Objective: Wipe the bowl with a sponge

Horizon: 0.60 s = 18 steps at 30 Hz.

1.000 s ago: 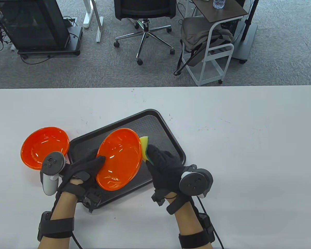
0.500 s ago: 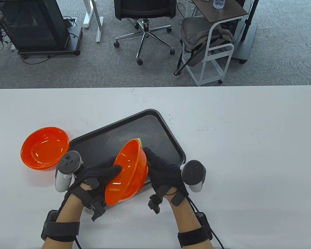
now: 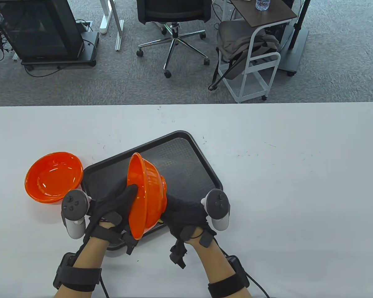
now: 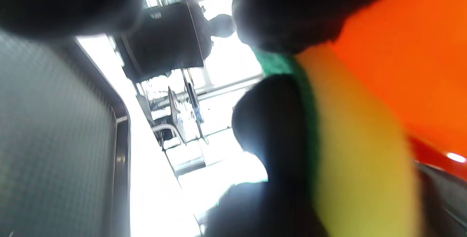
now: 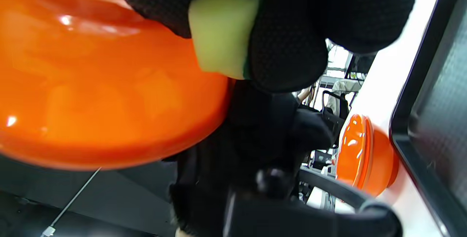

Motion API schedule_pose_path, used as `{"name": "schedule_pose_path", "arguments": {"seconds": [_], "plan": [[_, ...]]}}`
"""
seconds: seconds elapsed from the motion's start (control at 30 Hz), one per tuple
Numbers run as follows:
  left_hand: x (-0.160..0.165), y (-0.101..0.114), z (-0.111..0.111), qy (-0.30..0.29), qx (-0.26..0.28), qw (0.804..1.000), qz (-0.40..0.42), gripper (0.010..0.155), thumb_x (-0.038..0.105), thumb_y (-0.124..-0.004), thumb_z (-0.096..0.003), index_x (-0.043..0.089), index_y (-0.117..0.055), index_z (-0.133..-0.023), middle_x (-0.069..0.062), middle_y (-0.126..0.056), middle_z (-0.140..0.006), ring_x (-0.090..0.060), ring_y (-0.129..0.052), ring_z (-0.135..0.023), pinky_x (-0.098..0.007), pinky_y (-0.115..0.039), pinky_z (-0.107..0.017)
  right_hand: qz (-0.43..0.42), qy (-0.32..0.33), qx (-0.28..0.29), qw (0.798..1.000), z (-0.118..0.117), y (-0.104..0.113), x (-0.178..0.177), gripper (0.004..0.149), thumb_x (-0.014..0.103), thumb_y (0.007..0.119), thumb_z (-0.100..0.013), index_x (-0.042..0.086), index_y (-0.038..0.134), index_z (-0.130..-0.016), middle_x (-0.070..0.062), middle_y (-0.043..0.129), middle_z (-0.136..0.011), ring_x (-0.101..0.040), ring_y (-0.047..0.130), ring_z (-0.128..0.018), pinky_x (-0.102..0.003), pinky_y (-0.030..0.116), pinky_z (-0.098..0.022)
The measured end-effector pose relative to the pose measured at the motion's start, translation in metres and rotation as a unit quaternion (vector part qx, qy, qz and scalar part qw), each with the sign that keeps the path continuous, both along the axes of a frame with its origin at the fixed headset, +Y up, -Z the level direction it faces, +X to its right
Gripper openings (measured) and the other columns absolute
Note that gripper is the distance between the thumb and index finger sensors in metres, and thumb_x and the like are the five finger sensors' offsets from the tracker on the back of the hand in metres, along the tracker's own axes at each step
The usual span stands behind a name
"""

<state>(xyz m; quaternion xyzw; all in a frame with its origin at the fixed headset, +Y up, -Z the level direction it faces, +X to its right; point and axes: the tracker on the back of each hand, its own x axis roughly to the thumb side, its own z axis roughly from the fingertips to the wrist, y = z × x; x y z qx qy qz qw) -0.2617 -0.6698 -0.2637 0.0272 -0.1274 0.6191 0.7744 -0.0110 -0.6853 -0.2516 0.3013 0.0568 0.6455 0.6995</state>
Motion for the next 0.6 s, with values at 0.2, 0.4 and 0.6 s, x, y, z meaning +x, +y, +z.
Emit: {"name": "schedule_pose_path", "arguments": {"seconds": [0.2,0.4,0.6], "plan": [[-0.022,-0.002,-0.004,0.072,-0.004,0.997,0.003,0.059,0.053,-0.075,-0.0537,0.010,-0.073,-0.094,0.007,-0.097,-0.029,-0.002,-0.091,0.005,-0.029,-0.092,-0.007,-0.011,0.035,-0.027,0.999,0.005,0.000,-0.011,0.053,0.031,0.078,-0.054,-0.007,0.059,-0.086,-0.028,0.090,-0.074,-0.029,0.102,-0.046,-0.047,0.084,-0.032],[-0.040,-0.001,-0.005,0.137,0.003,0.991,0.004,0.057,0.049,-0.077,-0.0527,0.008,-0.074,-0.092,0.004,-0.100,-0.036,-0.005,-0.097,-0.002,-0.032,-0.093,-0.010,-0.013,0.020,-0.011,1.000,0.008,0.009,-0.007,0.055,0.034,0.080,-0.055,-0.009,0.061,-0.084,-0.027,0.092,-0.070,-0.028,0.104,-0.042,-0.045,0.085,-0.029],[-0.048,-0.001,-0.005,0.165,0.002,0.986,-0.027,0.056,0.048,-0.078,-0.0523,0.008,-0.074,-0.092,0.005,-0.099,-0.034,-0.004,-0.096,0.001,-0.031,-0.093,-0.009,0.004,-0.021,0.022,1.000,0.007,0.017,0.005,0.055,0.035,0.080,-0.055,-0.008,0.062,-0.083,-0.027,0.093,-0.069,-0.027,0.105,-0.041,-0.045,0.086,-0.028]]}}
